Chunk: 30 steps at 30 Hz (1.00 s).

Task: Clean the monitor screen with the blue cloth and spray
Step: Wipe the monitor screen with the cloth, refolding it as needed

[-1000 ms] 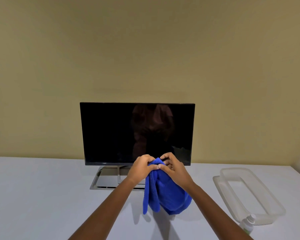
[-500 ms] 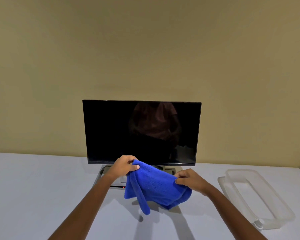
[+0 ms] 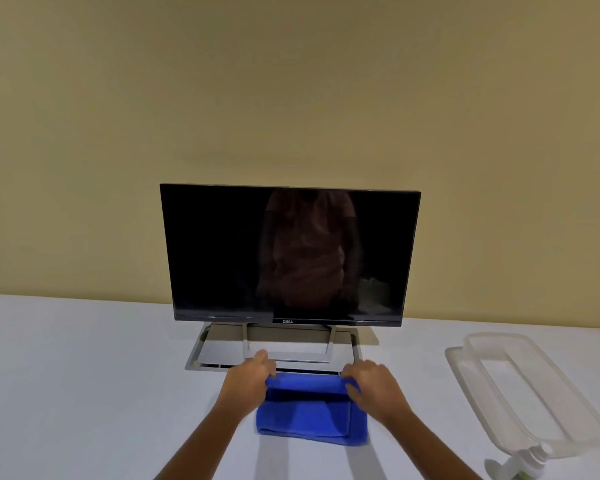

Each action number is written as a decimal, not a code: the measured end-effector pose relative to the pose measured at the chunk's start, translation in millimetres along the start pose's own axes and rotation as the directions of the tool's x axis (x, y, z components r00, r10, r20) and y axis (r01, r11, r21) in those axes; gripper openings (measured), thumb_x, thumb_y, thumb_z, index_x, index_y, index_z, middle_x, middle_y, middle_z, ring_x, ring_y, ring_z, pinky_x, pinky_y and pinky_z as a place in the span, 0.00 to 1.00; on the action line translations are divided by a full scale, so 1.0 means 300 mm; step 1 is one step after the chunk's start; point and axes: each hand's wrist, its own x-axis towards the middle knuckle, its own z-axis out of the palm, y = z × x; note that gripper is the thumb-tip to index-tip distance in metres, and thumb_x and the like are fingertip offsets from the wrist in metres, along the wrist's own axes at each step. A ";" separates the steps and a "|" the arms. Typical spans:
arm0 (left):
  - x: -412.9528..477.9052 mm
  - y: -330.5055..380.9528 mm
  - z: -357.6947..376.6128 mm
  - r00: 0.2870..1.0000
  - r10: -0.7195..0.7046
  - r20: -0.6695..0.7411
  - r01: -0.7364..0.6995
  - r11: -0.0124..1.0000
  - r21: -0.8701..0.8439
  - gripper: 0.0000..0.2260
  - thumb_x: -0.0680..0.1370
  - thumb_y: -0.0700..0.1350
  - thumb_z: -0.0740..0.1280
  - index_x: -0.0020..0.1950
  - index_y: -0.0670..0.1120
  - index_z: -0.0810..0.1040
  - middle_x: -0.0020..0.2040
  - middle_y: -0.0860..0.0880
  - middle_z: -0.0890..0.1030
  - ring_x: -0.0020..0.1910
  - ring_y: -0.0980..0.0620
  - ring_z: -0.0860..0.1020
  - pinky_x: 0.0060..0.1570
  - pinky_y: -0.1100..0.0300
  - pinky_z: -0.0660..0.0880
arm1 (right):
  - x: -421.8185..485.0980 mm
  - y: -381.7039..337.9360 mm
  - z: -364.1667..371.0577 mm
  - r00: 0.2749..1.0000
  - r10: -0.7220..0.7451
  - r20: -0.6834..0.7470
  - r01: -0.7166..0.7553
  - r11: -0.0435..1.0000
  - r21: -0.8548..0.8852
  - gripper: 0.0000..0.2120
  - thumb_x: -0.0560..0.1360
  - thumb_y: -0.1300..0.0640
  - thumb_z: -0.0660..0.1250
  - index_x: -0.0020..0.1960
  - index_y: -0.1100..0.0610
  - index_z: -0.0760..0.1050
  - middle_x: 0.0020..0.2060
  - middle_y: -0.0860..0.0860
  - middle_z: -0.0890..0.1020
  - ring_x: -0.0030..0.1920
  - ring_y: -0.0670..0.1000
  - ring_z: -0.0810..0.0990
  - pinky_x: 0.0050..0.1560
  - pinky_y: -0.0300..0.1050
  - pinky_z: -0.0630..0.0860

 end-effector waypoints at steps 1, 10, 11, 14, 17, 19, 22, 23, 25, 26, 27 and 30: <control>-0.010 -0.010 0.031 0.999 0.003 0.041 -0.004 1.000 0.018 0.12 0.75 0.36 0.56 0.53 0.47 0.73 0.58 0.48 0.72 0.53 0.47 0.75 0.47 0.57 0.71 | -0.020 0.005 0.037 0.998 -0.029 0.056 0.032 0.999 -0.043 0.15 0.78 0.56 0.56 0.63 0.53 0.72 0.61 0.52 0.76 0.60 0.53 0.74 0.60 0.45 0.68; -0.037 -0.049 0.162 0.943 -0.110 0.314 0.151 0.982 -0.111 0.11 0.75 0.39 0.62 0.42 0.56 0.66 0.51 0.51 0.67 0.47 0.53 0.70 0.54 0.64 0.73 | -0.108 0.016 0.234 0.968 0.249 0.040 -0.248 0.914 0.322 0.19 0.78 0.45 0.58 0.67 0.51 0.66 0.66 0.48 0.67 0.66 0.47 0.68 0.62 0.37 0.67; -0.032 -0.050 0.160 0.946 -0.123 0.299 0.167 0.978 -0.126 0.11 0.75 0.39 0.61 0.41 0.56 0.66 0.51 0.51 0.66 0.46 0.53 0.70 0.54 0.64 0.73 | -0.099 0.007 0.236 0.924 0.378 0.054 -0.368 0.844 0.389 0.23 0.78 0.44 0.58 0.69 0.53 0.62 0.67 0.51 0.66 0.66 0.50 0.67 0.64 0.40 0.68; -0.022 -0.042 0.146 0.965 -0.149 0.216 0.184 0.971 -0.155 0.13 0.76 0.39 0.59 0.37 0.55 0.65 0.49 0.51 0.66 0.48 0.52 0.72 0.49 0.64 0.73 | -0.058 -0.020 0.237 0.761 0.617 0.198 -0.639 0.665 0.386 0.28 0.76 0.41 0.60 0.67 0.60 0.64 0.64 0.57 0.68 0.65 0.54 0.70 0.64 0.44 0.68; -0.014 -0.024 0.121 0.980 -0.141 0.140 0.169 0.963 -0.209 0.12 0.77 0.36 0.57 0.48 0.53 0.71 0.55 0.49 0.70 0.55 0.49 0.75 0.49 0.63 0.72 | -0.026 -0.054 0.226 0.678 0.677 0.288 -0.734 0.598 0.322 0.25 0.75 0.39 0.60 0.62 0.58 0.68 0.62 0.54 0.69 0.63 0.51 0.71 0.61 0.40 0.70; -0.012 -0.012 0.101 0.990 -0.065 0.122 0.096 0.960 -0.264 0.15 0.77 0.36 0.56 0.59 0.50 0.72 0.62 0.48 0.70 0.58 0.49 0.74 0.55 0.61 0.71 | -0.002 -0.076 0.217 0.634 0.683 0.364 -0.771 0.519 0.369 0.24 0.76 0.43 0.61 0.63 0.59 0.68 0.62 0.55 0.71 0.63 0.52 0.72 0.61 0.42 0.70; -0.021 0.023 0.064 0.977 0.125 0.175 -0.059 0.939 -0.338 0.21 0.78 0.48 0.59 0.71 0.48 0.62 0.69 0.48 0.66 0.65 0.50 0.69 0.64 0.59 0.68 | 0.043 -0.114 0.170 0.628 0.624 0.465 -0.724 0.248 0.644 0.21 0.75 0.54 0.66 0.61 0.65 0.67 0.60 0.60 0.75 0.60 0.59 0.74 0.56 0.49 0.72; -0.026 0.041 0.052 0.963 0.164 0.216 -0.080 0.933 -0.351 0.27 0.77 0.53 0.61 0.73 0.49 0.57 0.71 0.49 0.63 0.68 0.50 0.66 0.66 0.58 0.66 | 0.058 -0.132 0.141 0.641 0.609 0.468 -0.681 0.170 0.712 0.20 0.74 0.56 0.67 0.61 0.66 0.68 0.58 0.62 0.76 0.58 0.61 0.74 0.55 0.51 0.73; -0.031 0.080 0.026 0.948 0.196 0.251 -0.103 0.935 -0.340 0.38 0.73 0.61 0.63 0.75 0.50 0.48 0.76 0.50 0.56 0.73 0.50 0.59 0.71 0.55 0.59 | 0.085 -0.172 0.077 0.689 0.588 0.424 -0.592 0.118 0.797 0.19 0.73 0.59 0.68 0.59 0.67 0.68 0.53 0.62 0.77 0.53 0.61 0.76 0.50 0.52 0.75; -0.030 0.096 0.015 0.955 0.198 0.222 -0.116 0.936 -0.333 0.41 0.72 0.62 0.63 0.76 0.50 0.45 0.77 0.51 0.53 0.74 0.51 0.56 0.73 0.54 0.56 | 0.100 -0.198 0.040 0.719 0.574 0.392 -0.544 0.114 0.831 0.17 0.73 0.60 0.68 0.58 0.66 0.69 0.50 0.61 0.77 0.50 0.60 0.76 0.45 0.50 0.75; -0.026 0.111 0.001 0.967 0.195 0.164 -0.134 0.937 -0.323 0.42 0.72 0.63 0.64 0.76 0.49 0.44 0.77 0.51 0.52 0.74 0.51 0.55 0.73 0.55 0.55 | 0.113 -0.226 0.003 0.749 0.560 0.353 -0.491 0.112 0.864 0.15 0.73 0.60 0.68 0.55 0.66 0.70 0.47 0.60 0.77 0.46 0.58 0.76 0.40 0.47 0.75; 0.000 0.132 -0.057 0.983 0.123 -0.138 -0.165 0.918 -0.361 0.36 0.74 0.55 0.63 0.75 0.47 0.47 0.72 0.48 0.61 0.65 0.53 0.67 0.64 0.63 0.66 | 0.152 -0.310 -0.105 0.839 0.513 0.180 -0.286 0.135 0.949 0.08 0.74 0.59 0.68 0.41 0.61 0.70 0.37 0.56 0.76 0.37 0.51 0.75 0.33 0.39 0.71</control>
